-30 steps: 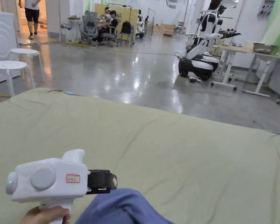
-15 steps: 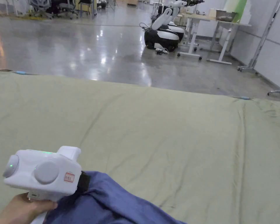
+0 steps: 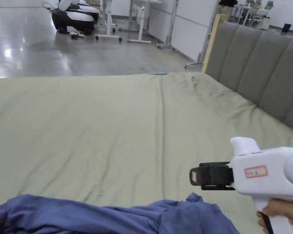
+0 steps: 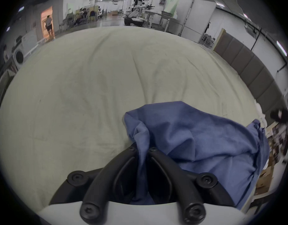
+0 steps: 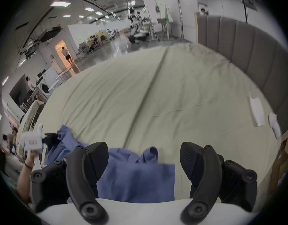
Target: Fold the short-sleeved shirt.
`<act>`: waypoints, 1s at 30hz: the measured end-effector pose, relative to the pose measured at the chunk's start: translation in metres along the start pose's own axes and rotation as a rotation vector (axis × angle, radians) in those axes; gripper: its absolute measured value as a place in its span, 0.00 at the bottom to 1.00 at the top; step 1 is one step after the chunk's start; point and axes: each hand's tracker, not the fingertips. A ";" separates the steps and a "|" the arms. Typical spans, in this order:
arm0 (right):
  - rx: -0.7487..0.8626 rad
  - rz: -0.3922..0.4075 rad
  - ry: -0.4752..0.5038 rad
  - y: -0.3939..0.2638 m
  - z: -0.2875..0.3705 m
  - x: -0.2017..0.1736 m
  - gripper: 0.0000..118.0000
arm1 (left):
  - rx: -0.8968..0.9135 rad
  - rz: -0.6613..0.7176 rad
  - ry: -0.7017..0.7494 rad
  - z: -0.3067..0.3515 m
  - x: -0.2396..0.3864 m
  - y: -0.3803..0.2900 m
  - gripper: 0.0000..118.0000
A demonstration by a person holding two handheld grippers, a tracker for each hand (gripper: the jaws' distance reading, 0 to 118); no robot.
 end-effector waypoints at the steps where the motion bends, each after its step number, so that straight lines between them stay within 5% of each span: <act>1: -0.054 -0.020 -0.019 0.010 -0.015 0.002 0.83 | 0.008 -0.030 0.015 0.000 0.003 -0.001 0.06; 9: -0.406 0.119 -0.121 0.017 -0.085 -0.007 0.76 | 0.012 0.007 -0.005 0.002 0.000 -0.002 0.07; 10: -0.442 0.150 -0.117 0.013 -0.087 -0.010 0.62 | 0.012 0.011 -0.008 0.002 0.000 -0.002 0.07; 12: -0.476 0.226 -0.098 0.006 -0.085 -0.018 0.06 | 0.013 0.014 -0.009 0.003 0.000 -0.002 0.07; 19: -0.316 0.242 -0.096 0.013 -0.045 -0.032 0.05 | 0.081 0.121 -0.054 0.034 -0.008 0.000 0.06; 25: -0.058 0.142 -0.025 0.034 0.041 -0.027 0.05 | 0.334 0.142 -0.050 0.139 -0.032 0.019 0.06; 30: 0.136 0.148 0.019 0.046 0.107 -0.045 0.05 | 0.557 0.186 -0.081 0.235 -0.048 0.044 0.07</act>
